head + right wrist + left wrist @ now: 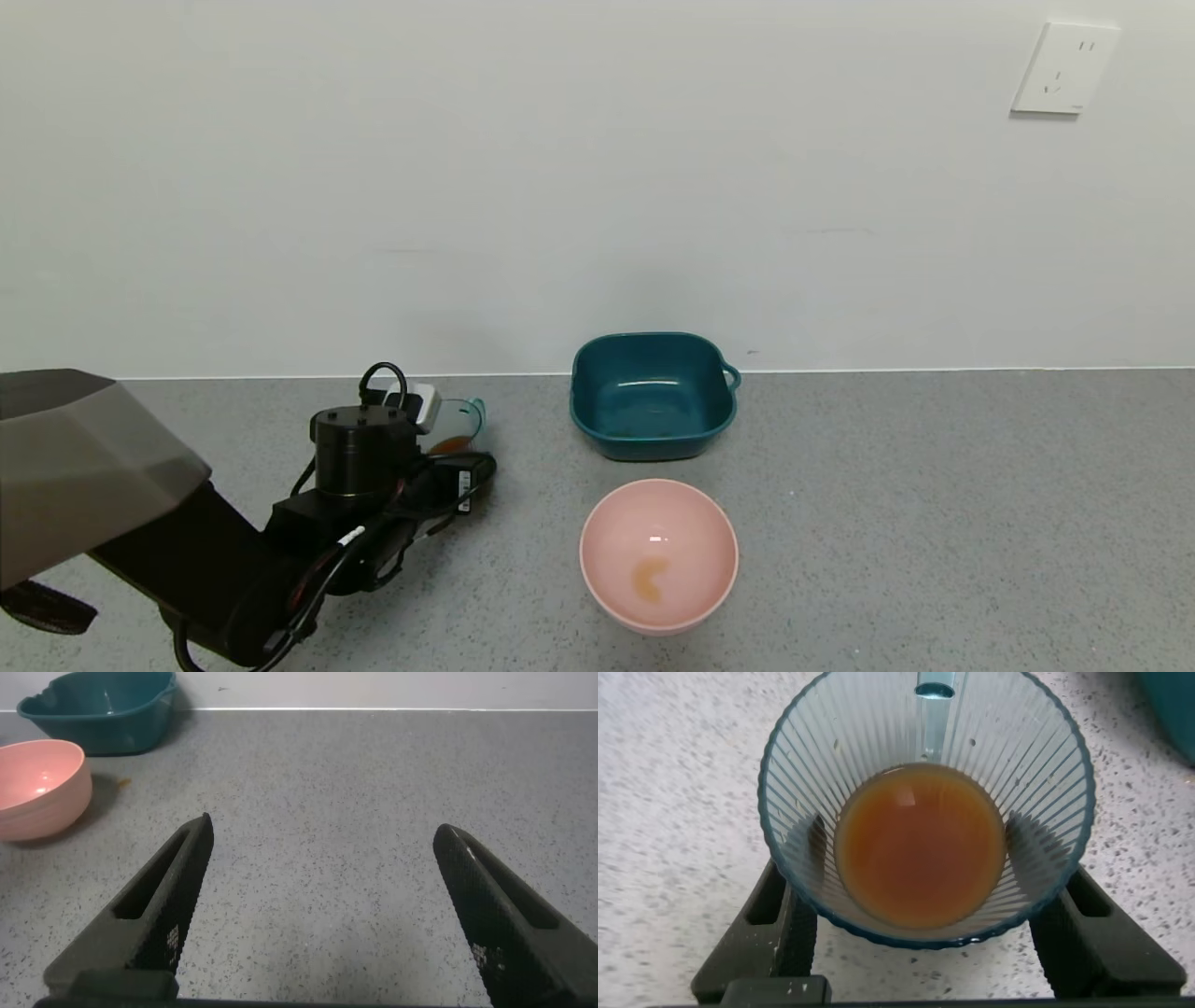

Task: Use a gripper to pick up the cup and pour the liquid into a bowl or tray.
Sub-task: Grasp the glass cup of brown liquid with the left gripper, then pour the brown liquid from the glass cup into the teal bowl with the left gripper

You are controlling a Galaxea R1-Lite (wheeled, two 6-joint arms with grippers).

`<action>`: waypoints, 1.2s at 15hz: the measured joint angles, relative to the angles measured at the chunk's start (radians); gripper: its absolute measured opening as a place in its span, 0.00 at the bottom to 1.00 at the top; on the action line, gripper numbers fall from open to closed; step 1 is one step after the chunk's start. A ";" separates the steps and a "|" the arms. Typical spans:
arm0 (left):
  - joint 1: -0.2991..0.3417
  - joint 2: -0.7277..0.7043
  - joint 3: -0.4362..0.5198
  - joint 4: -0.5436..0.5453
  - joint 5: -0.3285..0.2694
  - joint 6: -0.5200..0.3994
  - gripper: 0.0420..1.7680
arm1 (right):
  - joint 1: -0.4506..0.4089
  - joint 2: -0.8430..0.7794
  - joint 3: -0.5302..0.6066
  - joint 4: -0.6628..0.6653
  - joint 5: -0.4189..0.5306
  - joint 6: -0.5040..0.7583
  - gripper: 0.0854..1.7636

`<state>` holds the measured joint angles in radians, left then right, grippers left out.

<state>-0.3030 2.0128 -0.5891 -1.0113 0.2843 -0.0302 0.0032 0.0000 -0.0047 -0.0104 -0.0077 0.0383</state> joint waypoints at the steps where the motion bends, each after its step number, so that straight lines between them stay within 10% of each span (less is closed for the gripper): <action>1: 0.006 -0.008 -0.004 0.004 -0.001 0.015 0.73 | 0.000 0.000 0.000 0.000 0.000 0.000 0.97; 18: -0.023 -0.061 -0.650 0.624 -0.007 0.229 0.72 | 0.001 0.000 0.000 0.000 0.000 0.000 0.97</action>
<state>-0.3262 1.9521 -1.2391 -0.3868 0.2770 0.1989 0.0038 0.0000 -0.0047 -0.0100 -0.0077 0.0383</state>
